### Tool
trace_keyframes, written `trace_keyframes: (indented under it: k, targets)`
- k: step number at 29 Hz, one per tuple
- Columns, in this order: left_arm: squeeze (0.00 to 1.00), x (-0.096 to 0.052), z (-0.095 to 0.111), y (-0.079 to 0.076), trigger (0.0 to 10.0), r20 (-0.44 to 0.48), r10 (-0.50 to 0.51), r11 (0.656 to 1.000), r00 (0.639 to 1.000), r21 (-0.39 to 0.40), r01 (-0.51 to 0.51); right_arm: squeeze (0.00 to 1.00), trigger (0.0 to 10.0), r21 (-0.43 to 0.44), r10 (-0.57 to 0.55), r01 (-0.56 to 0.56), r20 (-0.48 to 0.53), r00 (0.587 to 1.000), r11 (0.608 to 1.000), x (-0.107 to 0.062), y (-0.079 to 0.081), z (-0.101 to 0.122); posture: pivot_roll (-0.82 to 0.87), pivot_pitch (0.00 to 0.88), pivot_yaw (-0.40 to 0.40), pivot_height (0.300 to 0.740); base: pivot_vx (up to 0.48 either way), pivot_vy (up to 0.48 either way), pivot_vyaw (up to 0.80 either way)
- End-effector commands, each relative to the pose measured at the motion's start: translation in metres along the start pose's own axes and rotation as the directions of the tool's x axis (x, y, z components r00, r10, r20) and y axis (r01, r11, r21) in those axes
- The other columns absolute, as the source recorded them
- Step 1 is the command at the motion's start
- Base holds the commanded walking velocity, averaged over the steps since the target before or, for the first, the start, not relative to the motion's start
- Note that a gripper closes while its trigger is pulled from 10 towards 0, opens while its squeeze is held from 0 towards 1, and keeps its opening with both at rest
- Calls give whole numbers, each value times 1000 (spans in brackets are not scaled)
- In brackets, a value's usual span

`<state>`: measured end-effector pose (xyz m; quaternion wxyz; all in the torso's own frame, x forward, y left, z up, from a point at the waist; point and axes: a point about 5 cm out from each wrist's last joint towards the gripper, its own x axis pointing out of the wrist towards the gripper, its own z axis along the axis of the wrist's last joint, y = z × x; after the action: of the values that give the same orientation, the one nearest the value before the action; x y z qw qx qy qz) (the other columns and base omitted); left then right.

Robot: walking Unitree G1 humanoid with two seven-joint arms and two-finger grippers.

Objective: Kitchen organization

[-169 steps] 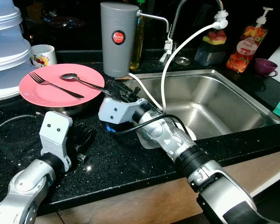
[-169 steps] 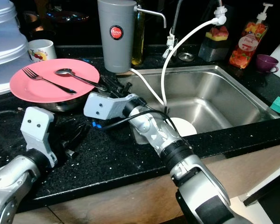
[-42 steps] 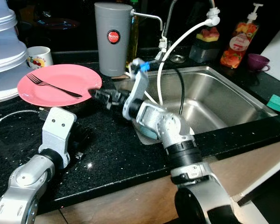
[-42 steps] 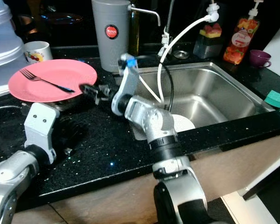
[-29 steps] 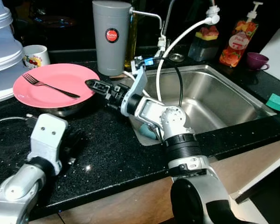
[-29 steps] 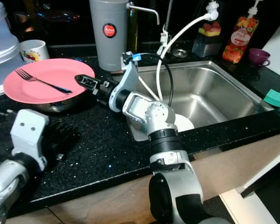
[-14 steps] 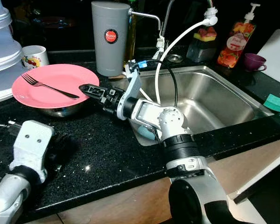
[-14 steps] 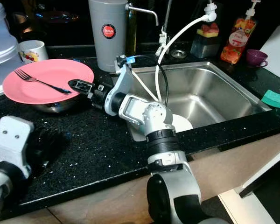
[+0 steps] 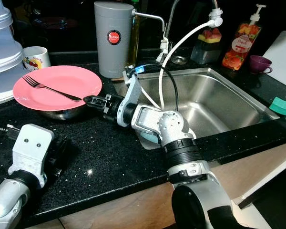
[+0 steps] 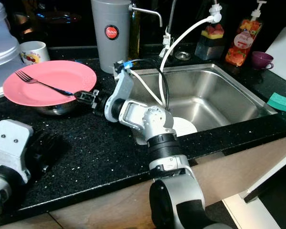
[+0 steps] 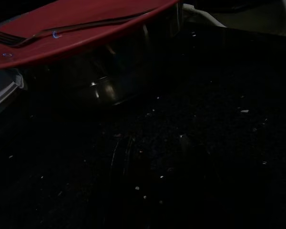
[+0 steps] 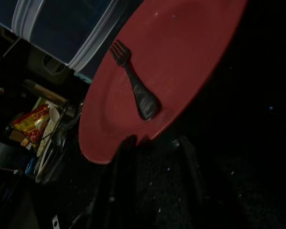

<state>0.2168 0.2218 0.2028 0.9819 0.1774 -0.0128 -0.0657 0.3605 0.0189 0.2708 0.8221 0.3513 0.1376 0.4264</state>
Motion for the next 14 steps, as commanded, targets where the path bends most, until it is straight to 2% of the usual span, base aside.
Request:
trace_keyframes:
  k: [1,3,6,14]
  targets:
    - [0,0,-20,-4,10000,-110,-31,999,994,-21,29,0,1020,44,-4,5,-38,999,999,9,2,-21,43,76,-77,740,0,0,0]
    - [0,2,-20,-4,10000,-105,-35,999,994,-21,33,0,902,44,-6,8,-34,999,999,10,3,-20,43,76,-77,740,0,0,0]
    - [0,3,-19,-4,10000,-101,-38,999,994,-22,36,0,0,48,-9,11,-26,1000,999,10,3,-18,43,76,-77,740,0,0,0]
    - [0,6,-17,-4,10000,-95,-47,999,994,-23,45,0,0,67,-12,12,-3,1000,998,9,2,-12,33,88,-65,740,0,0,0]
